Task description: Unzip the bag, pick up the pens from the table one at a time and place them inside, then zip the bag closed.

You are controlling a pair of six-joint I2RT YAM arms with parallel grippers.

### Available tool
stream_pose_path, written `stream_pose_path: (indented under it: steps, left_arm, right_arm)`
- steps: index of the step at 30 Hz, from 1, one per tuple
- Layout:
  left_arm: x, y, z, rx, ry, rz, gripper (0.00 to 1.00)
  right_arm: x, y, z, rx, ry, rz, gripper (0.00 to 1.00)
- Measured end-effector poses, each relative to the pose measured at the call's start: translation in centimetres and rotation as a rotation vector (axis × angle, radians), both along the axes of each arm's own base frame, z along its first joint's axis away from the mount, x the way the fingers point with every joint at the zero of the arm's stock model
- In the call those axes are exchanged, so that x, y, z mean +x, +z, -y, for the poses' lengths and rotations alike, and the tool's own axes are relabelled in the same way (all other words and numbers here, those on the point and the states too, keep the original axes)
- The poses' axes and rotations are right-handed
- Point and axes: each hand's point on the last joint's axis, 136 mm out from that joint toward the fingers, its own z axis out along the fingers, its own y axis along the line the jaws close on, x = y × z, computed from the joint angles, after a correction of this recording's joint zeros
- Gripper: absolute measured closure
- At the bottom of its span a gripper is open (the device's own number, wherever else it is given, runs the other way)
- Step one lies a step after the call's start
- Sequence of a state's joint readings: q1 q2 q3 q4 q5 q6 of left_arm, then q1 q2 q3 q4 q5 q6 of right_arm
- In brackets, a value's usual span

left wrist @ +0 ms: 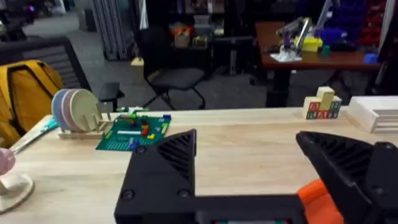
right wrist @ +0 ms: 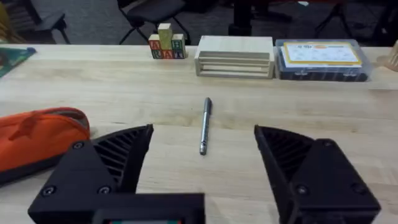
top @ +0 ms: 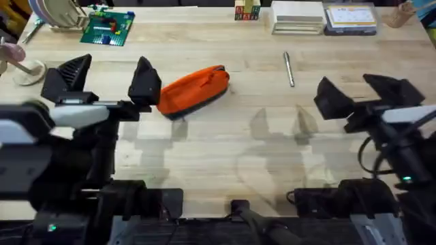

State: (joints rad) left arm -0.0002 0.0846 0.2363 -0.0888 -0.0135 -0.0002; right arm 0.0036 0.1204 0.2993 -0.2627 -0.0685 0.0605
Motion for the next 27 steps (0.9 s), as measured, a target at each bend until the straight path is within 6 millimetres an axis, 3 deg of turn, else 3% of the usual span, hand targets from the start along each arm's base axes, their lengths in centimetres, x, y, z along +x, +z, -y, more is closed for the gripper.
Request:
stream_pose_path:
  steps: [17, 27]
  left_arm:
    - [3.7, 4.3, 0.4, -0.002, -0.026, -0.303, 0.007]
    - [6.4, 5.3, 0.6, -0.006, -0.036, -0.504, 0.007]
  right_arm:
    - [3.0, 6.7, 0.0, 0.003, 0.000, -0.264, 0.004]
    - [4.5, 8.2, -0.1, 0.007, 0.001, -0.314, 0.004]
